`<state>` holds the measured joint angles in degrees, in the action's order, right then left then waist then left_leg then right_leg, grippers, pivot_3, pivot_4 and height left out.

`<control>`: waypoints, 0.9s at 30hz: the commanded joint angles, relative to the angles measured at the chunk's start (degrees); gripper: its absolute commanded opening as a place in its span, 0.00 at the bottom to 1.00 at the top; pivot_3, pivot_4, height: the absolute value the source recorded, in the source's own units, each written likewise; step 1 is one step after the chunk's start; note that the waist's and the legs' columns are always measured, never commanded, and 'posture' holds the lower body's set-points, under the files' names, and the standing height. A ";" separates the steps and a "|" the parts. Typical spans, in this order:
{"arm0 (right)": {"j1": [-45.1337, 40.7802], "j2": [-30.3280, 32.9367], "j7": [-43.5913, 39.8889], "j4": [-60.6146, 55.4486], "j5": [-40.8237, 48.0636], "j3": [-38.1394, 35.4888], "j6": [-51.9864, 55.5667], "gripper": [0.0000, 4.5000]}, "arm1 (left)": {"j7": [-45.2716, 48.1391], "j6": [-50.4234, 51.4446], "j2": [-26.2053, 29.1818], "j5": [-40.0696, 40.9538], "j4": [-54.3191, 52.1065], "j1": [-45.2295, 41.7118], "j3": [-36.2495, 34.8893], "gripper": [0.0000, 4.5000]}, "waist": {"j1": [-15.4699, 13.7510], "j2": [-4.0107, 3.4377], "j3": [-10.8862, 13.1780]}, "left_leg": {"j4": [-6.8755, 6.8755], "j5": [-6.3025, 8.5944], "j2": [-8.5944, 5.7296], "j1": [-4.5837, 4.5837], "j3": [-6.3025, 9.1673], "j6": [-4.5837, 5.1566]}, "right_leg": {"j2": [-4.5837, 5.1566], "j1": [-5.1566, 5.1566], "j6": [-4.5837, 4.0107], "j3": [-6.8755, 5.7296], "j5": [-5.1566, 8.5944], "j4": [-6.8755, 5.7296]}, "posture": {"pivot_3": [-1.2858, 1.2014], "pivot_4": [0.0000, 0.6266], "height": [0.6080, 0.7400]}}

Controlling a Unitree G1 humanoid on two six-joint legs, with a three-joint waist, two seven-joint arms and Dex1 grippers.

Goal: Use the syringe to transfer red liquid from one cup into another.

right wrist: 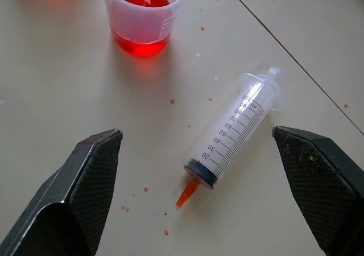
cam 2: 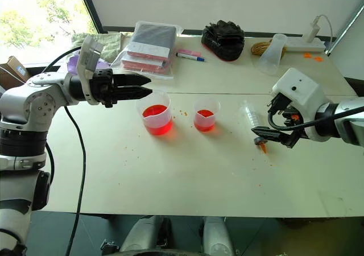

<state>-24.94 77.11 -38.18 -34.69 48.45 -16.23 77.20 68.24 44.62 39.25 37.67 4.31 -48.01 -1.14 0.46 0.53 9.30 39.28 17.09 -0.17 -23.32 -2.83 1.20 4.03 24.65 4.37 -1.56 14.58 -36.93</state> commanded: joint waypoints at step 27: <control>-32.31 -29.25 44.04 51.95 7.50 18.91 15.30 0.98 | -1.77 -0.58 -1.43 -0.39 -1.79 -0.70 -1.49 0.54 | 0.26 0.00 -0.02 | 0.03 -0.02 -0.03 -0.01 -0.04 -0.02 | 0.00 0.03 0.00 0.03 0.00 -0.11 | 0.52 0.24 1.00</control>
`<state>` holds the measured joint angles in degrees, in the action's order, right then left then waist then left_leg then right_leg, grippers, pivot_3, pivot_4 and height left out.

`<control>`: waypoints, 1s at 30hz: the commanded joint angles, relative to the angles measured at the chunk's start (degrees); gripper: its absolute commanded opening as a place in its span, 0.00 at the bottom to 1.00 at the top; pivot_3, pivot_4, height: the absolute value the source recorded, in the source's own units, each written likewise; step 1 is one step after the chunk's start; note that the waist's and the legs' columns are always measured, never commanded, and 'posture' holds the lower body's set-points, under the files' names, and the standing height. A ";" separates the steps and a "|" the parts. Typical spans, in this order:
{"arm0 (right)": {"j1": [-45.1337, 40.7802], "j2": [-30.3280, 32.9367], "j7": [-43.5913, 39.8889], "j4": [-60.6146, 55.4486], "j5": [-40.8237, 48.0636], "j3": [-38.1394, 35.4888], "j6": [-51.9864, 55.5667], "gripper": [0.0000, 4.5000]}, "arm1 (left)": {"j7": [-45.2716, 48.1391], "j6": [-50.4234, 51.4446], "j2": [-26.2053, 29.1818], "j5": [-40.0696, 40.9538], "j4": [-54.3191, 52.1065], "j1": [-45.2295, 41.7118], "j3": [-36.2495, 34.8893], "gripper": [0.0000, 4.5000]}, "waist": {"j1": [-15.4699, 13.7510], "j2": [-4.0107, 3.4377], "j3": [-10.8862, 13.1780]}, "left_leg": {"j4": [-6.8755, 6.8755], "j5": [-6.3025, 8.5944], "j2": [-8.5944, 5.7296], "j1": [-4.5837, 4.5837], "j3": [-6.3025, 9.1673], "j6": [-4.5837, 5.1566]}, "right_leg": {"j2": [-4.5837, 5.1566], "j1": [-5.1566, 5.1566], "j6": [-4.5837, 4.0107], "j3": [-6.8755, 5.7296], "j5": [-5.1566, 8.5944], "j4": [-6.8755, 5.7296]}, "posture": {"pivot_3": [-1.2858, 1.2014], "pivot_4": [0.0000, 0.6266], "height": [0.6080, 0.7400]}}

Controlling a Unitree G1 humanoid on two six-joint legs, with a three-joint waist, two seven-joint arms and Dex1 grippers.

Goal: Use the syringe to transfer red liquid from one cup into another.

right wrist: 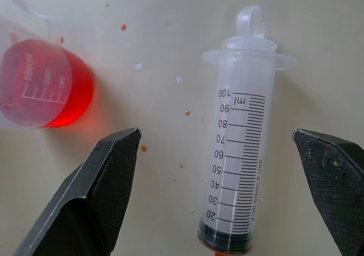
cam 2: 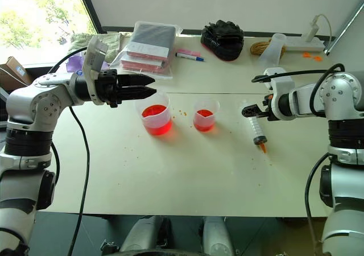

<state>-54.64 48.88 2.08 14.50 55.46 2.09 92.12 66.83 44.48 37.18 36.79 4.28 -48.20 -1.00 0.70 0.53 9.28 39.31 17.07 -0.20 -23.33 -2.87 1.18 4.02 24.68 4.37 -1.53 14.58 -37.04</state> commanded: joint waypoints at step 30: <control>-7.16 -10.34 0.12 2.88 -24.03 -4.16 -2.18 0.30 | -5.26 0.57 3.58 2.14 -6.72 4.34 -5.76 0.54 | 0.17 -0.03 0.00 | -0.05 0.00 0.05 -0.04 0.02 0.00 | -0.13 0.05 0.01 0.01 0.00 -0.02 | 0.52 0.24 1.00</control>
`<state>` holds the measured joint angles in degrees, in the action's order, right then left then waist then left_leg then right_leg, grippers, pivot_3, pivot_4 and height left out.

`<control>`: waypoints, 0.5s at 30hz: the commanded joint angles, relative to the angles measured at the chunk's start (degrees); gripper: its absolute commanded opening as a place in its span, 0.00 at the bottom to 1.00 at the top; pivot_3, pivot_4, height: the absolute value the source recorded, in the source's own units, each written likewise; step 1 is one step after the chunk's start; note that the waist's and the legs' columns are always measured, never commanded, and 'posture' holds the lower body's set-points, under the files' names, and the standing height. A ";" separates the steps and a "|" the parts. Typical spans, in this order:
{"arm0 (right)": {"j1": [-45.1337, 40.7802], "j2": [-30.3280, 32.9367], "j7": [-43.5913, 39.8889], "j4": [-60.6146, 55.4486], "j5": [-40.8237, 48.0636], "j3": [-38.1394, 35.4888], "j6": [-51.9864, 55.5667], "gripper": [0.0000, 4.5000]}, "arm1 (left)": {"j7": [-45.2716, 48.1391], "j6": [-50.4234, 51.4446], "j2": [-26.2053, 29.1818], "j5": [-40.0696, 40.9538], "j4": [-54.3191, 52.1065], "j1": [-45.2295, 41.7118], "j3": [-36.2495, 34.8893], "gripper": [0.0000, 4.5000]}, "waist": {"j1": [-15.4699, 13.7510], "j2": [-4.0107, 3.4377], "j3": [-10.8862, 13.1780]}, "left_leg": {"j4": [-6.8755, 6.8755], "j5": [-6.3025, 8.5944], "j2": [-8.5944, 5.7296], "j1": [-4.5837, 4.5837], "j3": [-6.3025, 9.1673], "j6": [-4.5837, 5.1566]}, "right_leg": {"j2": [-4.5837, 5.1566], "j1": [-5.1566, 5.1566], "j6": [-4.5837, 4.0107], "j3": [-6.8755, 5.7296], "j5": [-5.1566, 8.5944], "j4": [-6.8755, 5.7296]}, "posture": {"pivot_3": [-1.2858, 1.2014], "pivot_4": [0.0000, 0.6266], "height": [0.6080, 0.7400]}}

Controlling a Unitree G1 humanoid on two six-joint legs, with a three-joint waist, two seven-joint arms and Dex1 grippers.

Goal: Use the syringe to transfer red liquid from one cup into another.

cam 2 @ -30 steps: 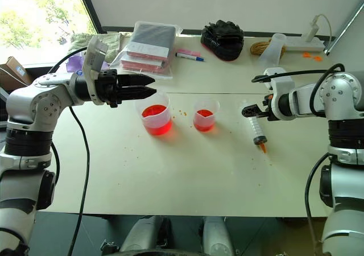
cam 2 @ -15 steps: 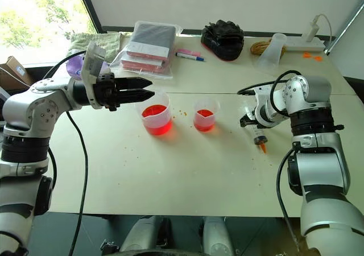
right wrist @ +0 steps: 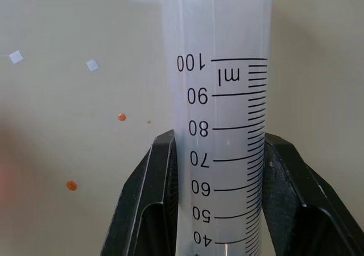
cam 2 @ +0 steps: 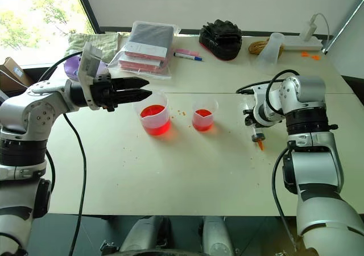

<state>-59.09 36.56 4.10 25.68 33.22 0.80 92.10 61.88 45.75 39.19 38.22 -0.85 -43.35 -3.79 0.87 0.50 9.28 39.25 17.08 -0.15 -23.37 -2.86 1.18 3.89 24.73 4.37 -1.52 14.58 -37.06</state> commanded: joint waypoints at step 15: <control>2.20 -16.61 -24.22 -31.83 -4.39 -2.31 -57.38 0.30 | 0.80 -0.75 7.89 -0.77 6.22 -10.96 -4.90 0.54 | 0.10 0.01 0.01 | -0.02 -0.03 0.01 0.00 0.01 -0.06 | -0.18 0.04 0.01 0.02 -0.01 -0.08 | 0.52 0.24 1.00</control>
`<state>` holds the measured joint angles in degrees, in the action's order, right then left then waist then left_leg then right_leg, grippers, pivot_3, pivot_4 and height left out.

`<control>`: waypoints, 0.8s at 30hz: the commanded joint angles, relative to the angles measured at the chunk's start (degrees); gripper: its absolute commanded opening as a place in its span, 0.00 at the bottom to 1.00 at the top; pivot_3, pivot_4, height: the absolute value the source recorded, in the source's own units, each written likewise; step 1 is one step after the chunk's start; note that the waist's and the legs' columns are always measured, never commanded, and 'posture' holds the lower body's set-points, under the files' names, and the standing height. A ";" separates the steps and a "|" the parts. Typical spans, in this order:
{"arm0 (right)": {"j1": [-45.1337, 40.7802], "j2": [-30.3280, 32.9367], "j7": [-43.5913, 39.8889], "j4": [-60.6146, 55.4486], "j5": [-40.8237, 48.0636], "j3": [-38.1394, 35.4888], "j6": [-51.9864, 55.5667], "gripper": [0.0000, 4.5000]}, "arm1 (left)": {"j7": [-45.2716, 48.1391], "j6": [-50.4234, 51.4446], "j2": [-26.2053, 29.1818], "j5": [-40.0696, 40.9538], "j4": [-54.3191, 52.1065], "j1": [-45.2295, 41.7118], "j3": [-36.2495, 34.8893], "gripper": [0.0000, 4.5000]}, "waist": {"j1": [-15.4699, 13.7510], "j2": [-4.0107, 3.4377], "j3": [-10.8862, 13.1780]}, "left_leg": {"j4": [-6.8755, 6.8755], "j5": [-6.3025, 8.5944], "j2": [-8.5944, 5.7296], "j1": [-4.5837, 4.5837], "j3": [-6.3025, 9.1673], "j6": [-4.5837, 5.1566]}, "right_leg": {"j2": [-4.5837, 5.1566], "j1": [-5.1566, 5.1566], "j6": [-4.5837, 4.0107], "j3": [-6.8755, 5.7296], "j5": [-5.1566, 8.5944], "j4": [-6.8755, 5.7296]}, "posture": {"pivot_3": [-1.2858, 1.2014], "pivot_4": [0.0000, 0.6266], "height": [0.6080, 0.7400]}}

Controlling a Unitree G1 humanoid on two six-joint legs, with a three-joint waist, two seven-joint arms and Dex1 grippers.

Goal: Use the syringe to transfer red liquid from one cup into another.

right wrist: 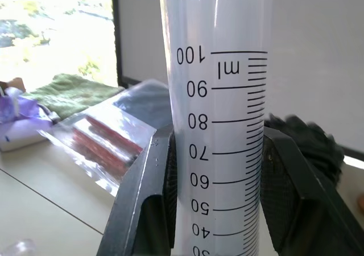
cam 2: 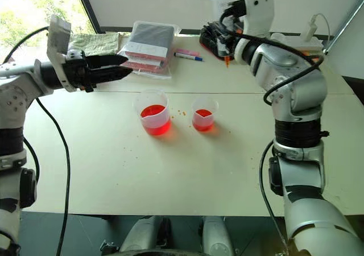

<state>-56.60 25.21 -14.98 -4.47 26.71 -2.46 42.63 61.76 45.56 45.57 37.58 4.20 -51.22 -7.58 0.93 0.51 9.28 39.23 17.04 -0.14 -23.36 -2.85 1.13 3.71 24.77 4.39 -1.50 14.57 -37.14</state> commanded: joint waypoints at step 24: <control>21.27 -28.89 -7.03 7.81 -13.61 12.77 -39.91 0.30 | 0.94 7.95 7.56 2.02 -1.44 -5.86 -1.56 0.54 | 0.22 0.01 0.00 | -0.01 -0.27 0.01 0.01 0.05 -0.47 | -0.02 0.00 -0.01 0.00 0.00 -0.11 | 0.52 0.24 1.00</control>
<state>-34.51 -2.61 -22.01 6.30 13.64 9.83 4.64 62.50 53.35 52.32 38.93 3.96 -54.93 -8.20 1.15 0.52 9.28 39.22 16.77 -0.13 -23.35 -2.79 0.65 3.69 24.77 4.38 -1.50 14.58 -37.25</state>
